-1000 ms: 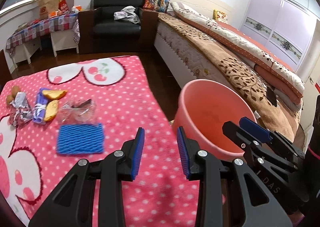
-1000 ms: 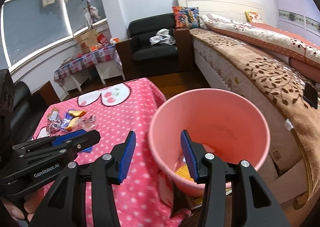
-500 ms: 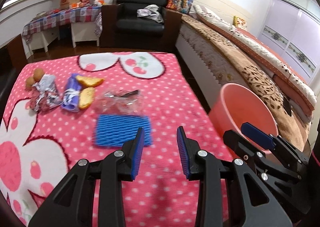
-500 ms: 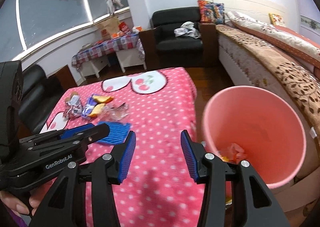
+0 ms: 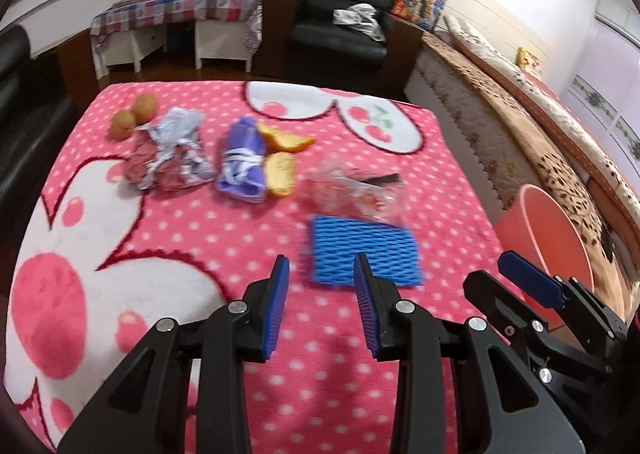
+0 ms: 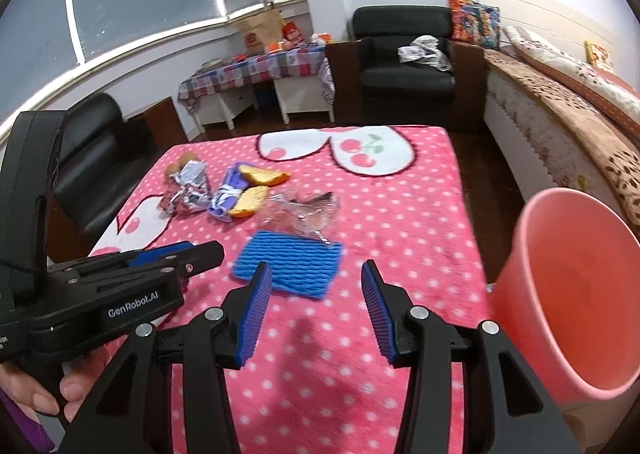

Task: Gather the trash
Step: 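Grasp the crumpled foil wrapper with the left tool while the right tool grasps the blue net and clear bag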

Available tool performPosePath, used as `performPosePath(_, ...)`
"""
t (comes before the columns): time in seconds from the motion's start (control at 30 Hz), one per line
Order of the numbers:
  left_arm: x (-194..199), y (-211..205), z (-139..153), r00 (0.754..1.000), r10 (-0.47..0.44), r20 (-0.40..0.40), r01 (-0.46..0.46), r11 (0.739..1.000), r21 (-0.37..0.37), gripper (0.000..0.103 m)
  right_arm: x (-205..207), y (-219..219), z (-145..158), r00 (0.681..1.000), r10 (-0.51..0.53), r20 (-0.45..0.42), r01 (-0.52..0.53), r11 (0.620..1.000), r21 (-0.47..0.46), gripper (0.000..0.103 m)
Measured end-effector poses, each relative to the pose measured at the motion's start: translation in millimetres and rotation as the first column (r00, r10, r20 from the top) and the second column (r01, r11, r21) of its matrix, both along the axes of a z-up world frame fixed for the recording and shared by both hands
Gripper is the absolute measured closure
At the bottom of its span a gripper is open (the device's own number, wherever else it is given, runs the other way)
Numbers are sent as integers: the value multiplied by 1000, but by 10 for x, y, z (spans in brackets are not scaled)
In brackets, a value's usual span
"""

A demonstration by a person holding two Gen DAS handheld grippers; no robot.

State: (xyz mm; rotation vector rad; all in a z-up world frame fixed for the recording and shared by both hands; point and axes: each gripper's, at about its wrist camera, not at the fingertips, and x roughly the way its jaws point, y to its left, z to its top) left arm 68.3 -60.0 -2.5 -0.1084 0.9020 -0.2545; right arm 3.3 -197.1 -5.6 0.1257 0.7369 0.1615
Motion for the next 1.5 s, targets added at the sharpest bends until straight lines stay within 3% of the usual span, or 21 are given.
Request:
performPosePath(0.53, 84, 859, -46, 990, 141, -7, -141, 989, -42, 70, 385, 256, -149, 996, 77, -41, -79, 996, -38, 57)
performPosePath(0.93, 706, 1171, 135, 968, 246, 42, -244, 968, -50, 70, 649, 170, -166, 997, 60, -50, -62, 997, -38, 54)
performPosePath(1.07, 994, 1195, 54, 974, 225, 39, -224, 974, -20, 70, 705, 126, -177, 997, 55, -58, -57, 998, -31, 54)
performPosePath(1.23, 1236, 1116, -195, 984, 177, 10, -177, 981, 81, 70, 783, 40, -171, 997, 51, -54, -51, 999, -2, 44)
performPosePath(1.4, 1208, 1051, -323, 985, 166, 53, -172, 976, 136, 70, 885, 50, -202, 997, 52, -64, -53, 999, -11, 43)
performPosePath(1.5, 1191, 1066, -312, 984, 171, 52, -176, 977, 121, 75, 979, 62, -246, 995, 54, -80, -56, 998, -19, 43)
